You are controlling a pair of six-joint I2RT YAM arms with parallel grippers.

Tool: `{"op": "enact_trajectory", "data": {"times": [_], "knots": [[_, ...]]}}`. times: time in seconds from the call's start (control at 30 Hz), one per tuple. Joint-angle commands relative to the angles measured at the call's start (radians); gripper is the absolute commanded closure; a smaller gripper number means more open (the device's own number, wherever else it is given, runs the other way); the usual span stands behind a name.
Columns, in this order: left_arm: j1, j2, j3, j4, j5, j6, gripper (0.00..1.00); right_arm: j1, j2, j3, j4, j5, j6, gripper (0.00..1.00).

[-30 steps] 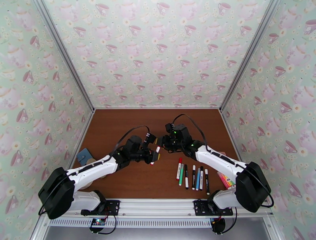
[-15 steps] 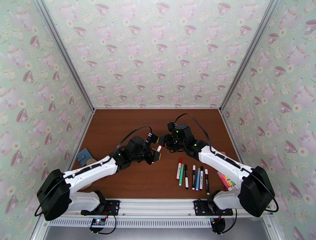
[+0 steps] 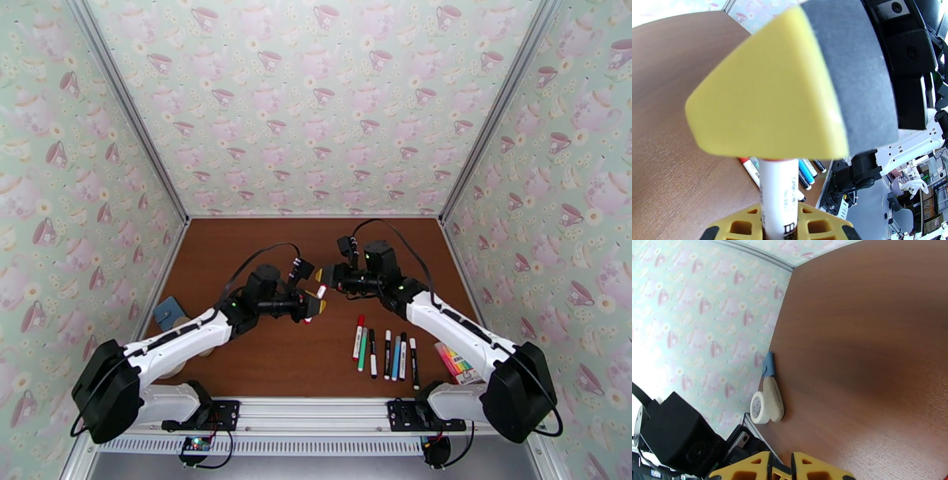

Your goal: Open the pen caps

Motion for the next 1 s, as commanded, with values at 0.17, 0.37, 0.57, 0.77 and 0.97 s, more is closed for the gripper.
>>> {"op": "enact_trajectory", "data": {"times": [0.17,0.37,0.57,0.77,0.97], "knots": [[-0.083,-0.081,-0.019,-0.261,-0.248,0.097,0.99,-0.069,-0.035,0.106,-0.065,0.261,0.022,1.00],[-0.137,-0.093,-0.016,-0.298,-0.392,0.122,0.99,-0.069,-0.036,0.119,-0.103,0.358,0.062,1.00],[-0.085,-0.144,-0.065,-0.209,-0.297,0.035,1.00,-0.085,0.016,0.147,-0.151,0.272,-0.058,0.99],[0.010,-0.189,-0.101,-0.216,-0.330,-0.053,0.96,-0.089,0.109,0.209,-0.436,0.368,-0.259,0.96],[0.089,-0.172,-0.099,-0.268,-0.383,-0.074,0.96,-0.089,0.243,0.265,-0.555,0.531,-0.356,0.95]]}}
